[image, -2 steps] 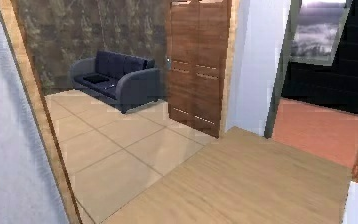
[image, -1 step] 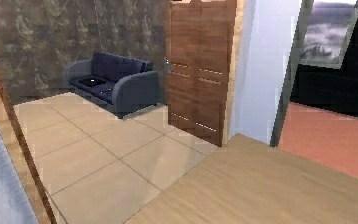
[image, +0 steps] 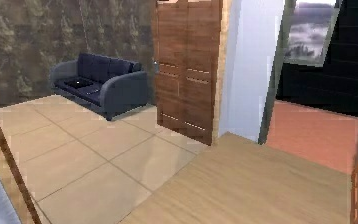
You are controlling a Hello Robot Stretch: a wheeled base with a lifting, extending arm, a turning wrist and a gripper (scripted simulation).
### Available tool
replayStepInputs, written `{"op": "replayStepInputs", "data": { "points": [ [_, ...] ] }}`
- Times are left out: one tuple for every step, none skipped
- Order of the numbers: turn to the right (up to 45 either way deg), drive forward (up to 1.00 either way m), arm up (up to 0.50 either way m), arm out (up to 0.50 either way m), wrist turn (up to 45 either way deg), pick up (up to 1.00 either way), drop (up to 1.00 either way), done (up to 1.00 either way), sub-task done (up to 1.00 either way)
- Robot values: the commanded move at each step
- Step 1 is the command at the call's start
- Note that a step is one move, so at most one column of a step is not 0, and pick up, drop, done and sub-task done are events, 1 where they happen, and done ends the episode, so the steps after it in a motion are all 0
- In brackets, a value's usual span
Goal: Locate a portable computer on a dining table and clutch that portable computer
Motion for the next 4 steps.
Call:
{"op": "replayStepInputs", "data": {
  "points": [
    [0.0,0.55,0.00,0.00,0.0,0.00,0.00,0.00,0.00],
    [45.0,0.00,0.00,0.00,0.0,0.00,0.00,0.00,0.00],
    [3.0,0.00,0.00,0.00,0.0,0.00,0.00,0.00,0.00],
    [0.0,1.00,0.00,0.00,0.0,0.00,0.00,0.00,0.00]
  ]
}}
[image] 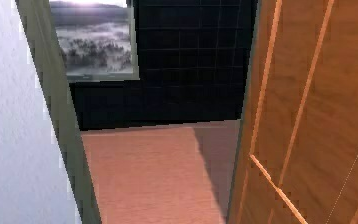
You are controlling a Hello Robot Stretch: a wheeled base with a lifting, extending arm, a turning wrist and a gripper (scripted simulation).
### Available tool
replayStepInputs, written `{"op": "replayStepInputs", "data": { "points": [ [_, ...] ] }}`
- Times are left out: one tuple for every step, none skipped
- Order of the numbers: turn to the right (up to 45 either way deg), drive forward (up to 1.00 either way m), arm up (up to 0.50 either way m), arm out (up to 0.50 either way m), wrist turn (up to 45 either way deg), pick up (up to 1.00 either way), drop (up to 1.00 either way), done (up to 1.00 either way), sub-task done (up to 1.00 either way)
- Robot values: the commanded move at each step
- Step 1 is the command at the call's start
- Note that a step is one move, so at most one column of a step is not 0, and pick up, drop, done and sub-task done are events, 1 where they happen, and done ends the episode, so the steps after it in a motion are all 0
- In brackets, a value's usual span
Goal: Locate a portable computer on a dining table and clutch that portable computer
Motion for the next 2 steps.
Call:
{"op": "replayStepInputs", "data": {
  "points": [
    [0.0,1.00,0.00,0.00,0.0,0.00,0.00,0.00,0.00],
    [0.0,0.25,0.00,0.00,0.0,0.00,0.00,0.00,0.00]
  ]
}}
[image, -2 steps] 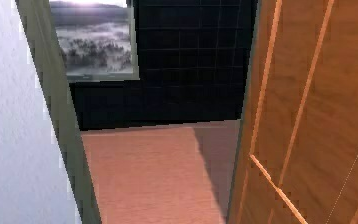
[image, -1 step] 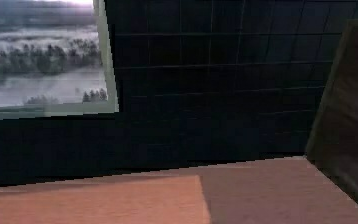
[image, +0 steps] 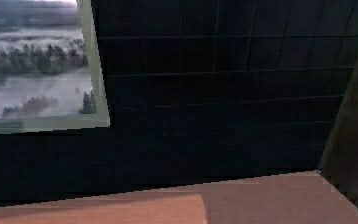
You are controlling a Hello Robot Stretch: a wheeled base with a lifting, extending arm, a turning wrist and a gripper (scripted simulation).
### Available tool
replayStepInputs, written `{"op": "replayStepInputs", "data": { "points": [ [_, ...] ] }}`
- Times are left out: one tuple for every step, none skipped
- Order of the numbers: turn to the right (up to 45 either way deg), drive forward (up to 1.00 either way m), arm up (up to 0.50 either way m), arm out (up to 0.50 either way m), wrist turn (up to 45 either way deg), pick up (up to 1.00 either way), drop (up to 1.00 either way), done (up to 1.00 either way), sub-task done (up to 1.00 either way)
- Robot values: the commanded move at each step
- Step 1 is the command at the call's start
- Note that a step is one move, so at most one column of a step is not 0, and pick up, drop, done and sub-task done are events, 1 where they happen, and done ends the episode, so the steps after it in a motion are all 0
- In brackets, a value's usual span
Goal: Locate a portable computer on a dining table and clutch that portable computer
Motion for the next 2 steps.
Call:
{"op": "replayStepInputs", "data": {
  "points": [
    [-6.0,0.00,0.00,0.00,0.0,0.00,0.00,0.00,0.00],
    [0.0,0.30,0.00,0.00,0.0,0.00,0.00,0.00,0.00]
  ]
}}
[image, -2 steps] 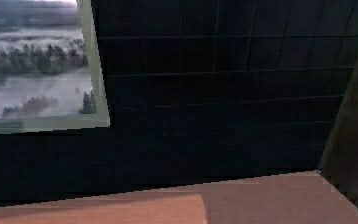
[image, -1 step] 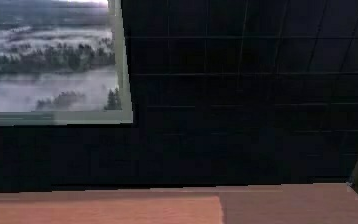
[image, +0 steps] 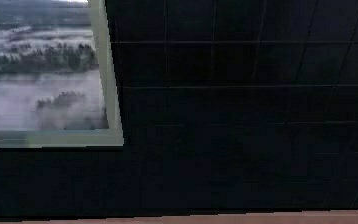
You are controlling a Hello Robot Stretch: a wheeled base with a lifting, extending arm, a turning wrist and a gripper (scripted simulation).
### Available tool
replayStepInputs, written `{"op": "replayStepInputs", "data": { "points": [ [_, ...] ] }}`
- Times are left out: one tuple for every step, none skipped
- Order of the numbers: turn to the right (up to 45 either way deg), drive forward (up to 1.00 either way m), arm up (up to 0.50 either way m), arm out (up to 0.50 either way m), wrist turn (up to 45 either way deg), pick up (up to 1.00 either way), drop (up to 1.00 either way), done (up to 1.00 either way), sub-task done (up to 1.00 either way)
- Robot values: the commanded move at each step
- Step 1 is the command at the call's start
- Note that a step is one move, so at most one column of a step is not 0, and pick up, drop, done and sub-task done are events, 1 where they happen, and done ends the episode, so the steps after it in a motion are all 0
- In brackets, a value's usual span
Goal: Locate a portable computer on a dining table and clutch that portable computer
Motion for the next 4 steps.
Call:
{"op": "replayStepInputs", "data": {
  "points": [
    [45.0,0.00,0.00,0.00,0.0,0.00,0.00,0.00,0.00],
    [30.0,0.00,0.00,0.00,0.0,0.00,0.00,0.00,0.00],
    [0.0,0.90,0.00,0.00,0.0,0.00,0.00,0.00,0.00],
    [45.0,0.00,0.00,0.00,0.0,0.00,0.00,0.00,0.00]
  ]
}}
